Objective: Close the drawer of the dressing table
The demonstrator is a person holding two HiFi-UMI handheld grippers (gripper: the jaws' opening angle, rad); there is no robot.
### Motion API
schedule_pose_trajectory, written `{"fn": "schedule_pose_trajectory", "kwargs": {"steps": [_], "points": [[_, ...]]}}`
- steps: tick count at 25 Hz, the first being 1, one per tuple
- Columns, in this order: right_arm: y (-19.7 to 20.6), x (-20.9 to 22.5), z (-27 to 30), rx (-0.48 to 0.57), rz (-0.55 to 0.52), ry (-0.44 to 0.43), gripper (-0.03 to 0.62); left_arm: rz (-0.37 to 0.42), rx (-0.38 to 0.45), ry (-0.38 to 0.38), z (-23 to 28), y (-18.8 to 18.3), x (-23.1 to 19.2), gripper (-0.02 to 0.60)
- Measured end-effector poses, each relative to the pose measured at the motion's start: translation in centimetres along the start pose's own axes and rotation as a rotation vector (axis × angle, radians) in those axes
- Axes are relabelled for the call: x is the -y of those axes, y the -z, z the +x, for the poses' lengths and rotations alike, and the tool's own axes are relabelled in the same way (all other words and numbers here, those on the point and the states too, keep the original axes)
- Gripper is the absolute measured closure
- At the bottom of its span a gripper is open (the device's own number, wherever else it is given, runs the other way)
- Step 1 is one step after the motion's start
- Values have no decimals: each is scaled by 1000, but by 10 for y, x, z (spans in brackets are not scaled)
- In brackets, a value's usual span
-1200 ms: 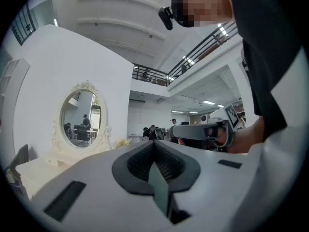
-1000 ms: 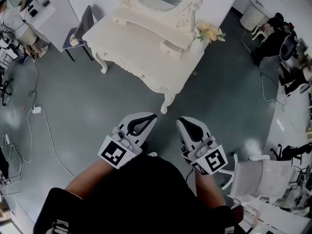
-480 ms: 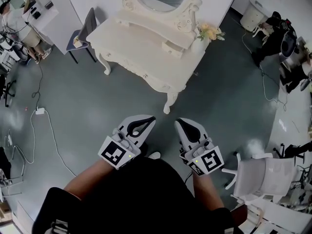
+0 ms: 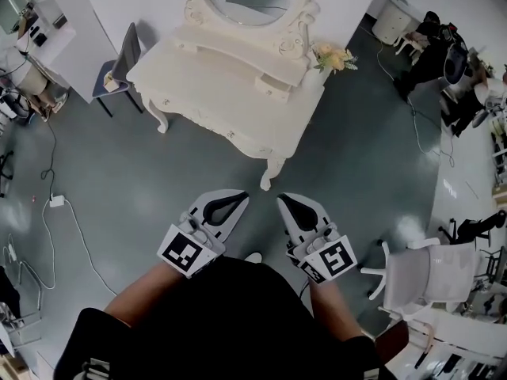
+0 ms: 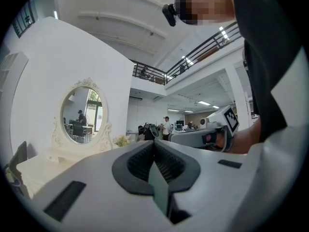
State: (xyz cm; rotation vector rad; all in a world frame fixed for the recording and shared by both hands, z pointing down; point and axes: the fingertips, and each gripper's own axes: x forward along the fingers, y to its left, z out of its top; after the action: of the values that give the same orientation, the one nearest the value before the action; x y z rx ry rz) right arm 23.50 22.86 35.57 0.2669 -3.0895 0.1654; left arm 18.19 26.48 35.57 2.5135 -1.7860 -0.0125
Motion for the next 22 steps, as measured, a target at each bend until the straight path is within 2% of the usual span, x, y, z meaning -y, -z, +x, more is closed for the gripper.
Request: {"fn": "schedule_pose_trajectory", "kwargs": {"steps": [9,22], "points": [[-3,8,75,-19,3,102,592,29,4,101,-5,-3,-78,588],[-4,-2,165,-48,6,229,592,-23,-24,224,-23,1,-175,588]]}}
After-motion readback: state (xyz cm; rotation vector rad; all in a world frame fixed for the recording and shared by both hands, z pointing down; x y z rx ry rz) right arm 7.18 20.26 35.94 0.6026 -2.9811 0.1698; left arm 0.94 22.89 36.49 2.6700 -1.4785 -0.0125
